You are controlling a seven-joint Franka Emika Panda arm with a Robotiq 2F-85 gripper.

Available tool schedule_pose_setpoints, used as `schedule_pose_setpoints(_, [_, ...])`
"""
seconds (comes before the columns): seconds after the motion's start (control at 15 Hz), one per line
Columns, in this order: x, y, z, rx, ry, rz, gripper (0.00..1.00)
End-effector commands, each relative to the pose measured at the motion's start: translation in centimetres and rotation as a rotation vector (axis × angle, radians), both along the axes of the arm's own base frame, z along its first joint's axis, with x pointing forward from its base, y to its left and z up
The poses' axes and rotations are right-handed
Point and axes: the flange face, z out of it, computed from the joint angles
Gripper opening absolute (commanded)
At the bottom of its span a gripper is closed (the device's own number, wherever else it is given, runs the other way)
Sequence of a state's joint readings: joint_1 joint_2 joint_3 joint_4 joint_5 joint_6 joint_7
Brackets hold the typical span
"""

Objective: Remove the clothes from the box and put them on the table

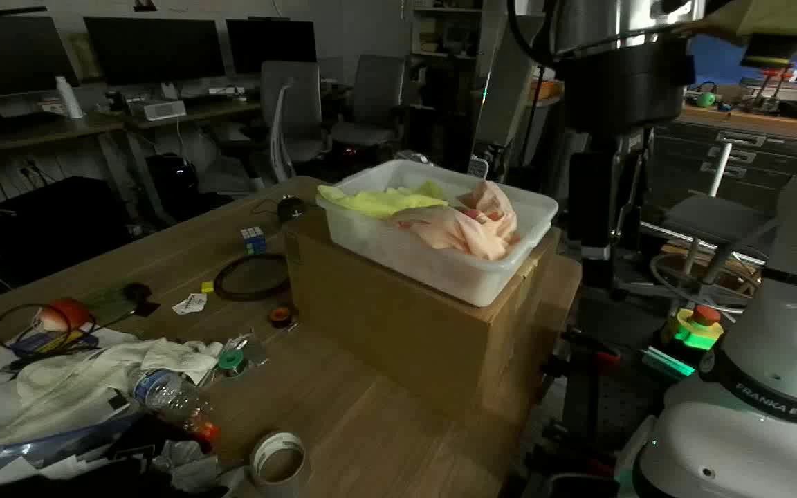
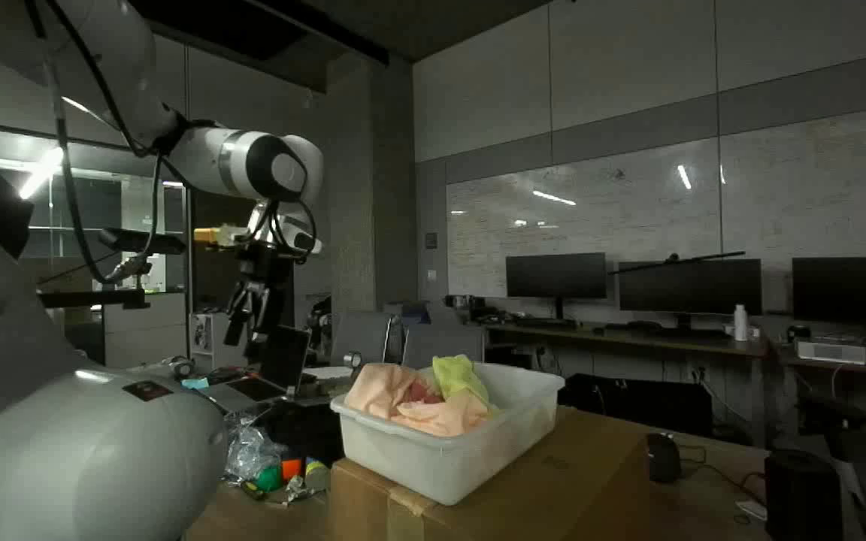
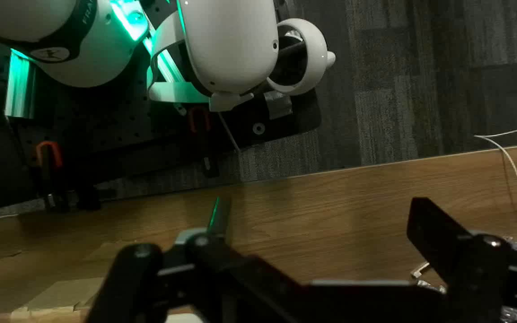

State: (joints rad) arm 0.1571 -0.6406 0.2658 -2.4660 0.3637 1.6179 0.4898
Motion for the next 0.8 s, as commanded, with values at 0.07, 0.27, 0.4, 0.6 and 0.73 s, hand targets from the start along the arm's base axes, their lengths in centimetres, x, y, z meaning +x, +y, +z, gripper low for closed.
schedule_pose_setpoints(0.07, [0.05,0.06,0.38,0.002,-0.008,0.001,1.0])
schedule_pose_setpoints(0.27, [0.06,0.11,0.65,0.004,-0.014,0.002,1.0])
schedule_pose_setpoints(0.4, [0.07,0.12,0.65,0.004,-0.014,0.002,1.0])
schedule_pose_setpoints(0.6, [0.07,0.12,0.65,0.004,-0.014,0.002,1.0])
schedule_pose_setpoints(0.73, [0.06,0.12,0.65,0.004,-0.014,0.002,1.0])
